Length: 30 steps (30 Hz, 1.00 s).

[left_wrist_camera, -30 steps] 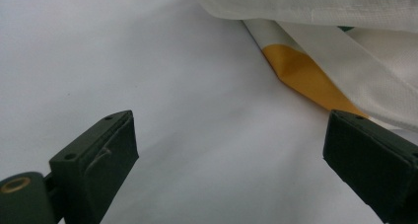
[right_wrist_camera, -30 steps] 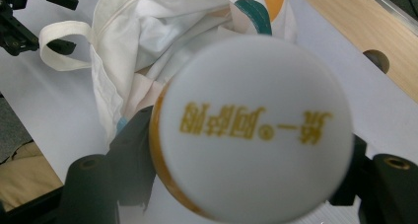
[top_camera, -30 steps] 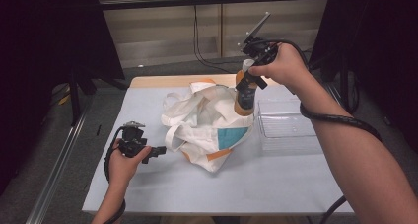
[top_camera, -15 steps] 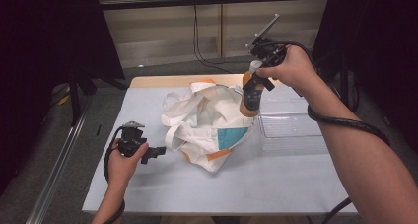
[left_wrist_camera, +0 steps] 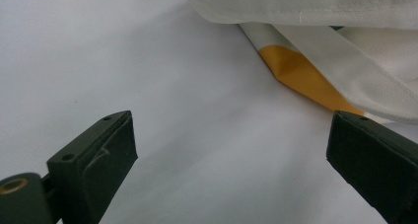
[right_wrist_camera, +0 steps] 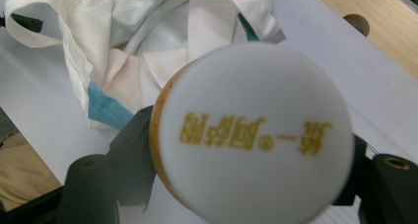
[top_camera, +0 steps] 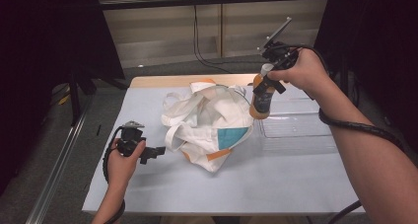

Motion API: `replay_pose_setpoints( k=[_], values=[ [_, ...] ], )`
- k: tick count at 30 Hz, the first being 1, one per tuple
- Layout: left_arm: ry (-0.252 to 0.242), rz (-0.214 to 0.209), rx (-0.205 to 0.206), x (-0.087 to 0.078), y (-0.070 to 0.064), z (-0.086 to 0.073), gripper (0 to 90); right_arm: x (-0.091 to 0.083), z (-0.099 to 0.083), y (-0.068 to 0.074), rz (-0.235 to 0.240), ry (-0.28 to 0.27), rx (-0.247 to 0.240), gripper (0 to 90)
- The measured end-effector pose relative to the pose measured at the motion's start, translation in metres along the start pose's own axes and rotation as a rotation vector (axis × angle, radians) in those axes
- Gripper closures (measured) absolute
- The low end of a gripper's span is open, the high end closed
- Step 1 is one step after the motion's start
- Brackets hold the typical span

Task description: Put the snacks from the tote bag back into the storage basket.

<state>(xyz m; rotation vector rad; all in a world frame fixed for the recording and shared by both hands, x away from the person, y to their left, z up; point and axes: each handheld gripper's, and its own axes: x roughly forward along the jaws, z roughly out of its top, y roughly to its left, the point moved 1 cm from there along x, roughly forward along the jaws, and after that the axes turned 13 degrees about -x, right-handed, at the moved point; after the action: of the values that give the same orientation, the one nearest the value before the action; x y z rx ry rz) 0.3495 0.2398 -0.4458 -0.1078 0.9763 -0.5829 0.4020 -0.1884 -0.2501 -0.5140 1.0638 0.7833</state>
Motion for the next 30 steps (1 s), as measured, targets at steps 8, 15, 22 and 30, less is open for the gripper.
replay_pose_setpoints(
  k=[8,15,22,30],
  values=[
    [-0.002,-0.006,-0.007,0.0,-0.001,0.0,4.8,0.002,-0.011,-0.004,-0.004,0.024,0.016,30.4],
    [-0.003,-0.006,-0.006,0.0,-0.001,0.001,4.8,0.002,-0.019,-0.008,-0.01,0.029,0.025,30.4],
    [-0.003,-0.007,-0.005,0.001,-0.001,0.0,4.8,0.005,-0.025,-0.009,-0.01,0.045,0.026,30.4],
    [0.002,-0.007,-0.007,0.001,0.0,0.0,4.8,0.008,-0.034,-0.01,-0.009,0.044,0.035,30.4]
  ],
)
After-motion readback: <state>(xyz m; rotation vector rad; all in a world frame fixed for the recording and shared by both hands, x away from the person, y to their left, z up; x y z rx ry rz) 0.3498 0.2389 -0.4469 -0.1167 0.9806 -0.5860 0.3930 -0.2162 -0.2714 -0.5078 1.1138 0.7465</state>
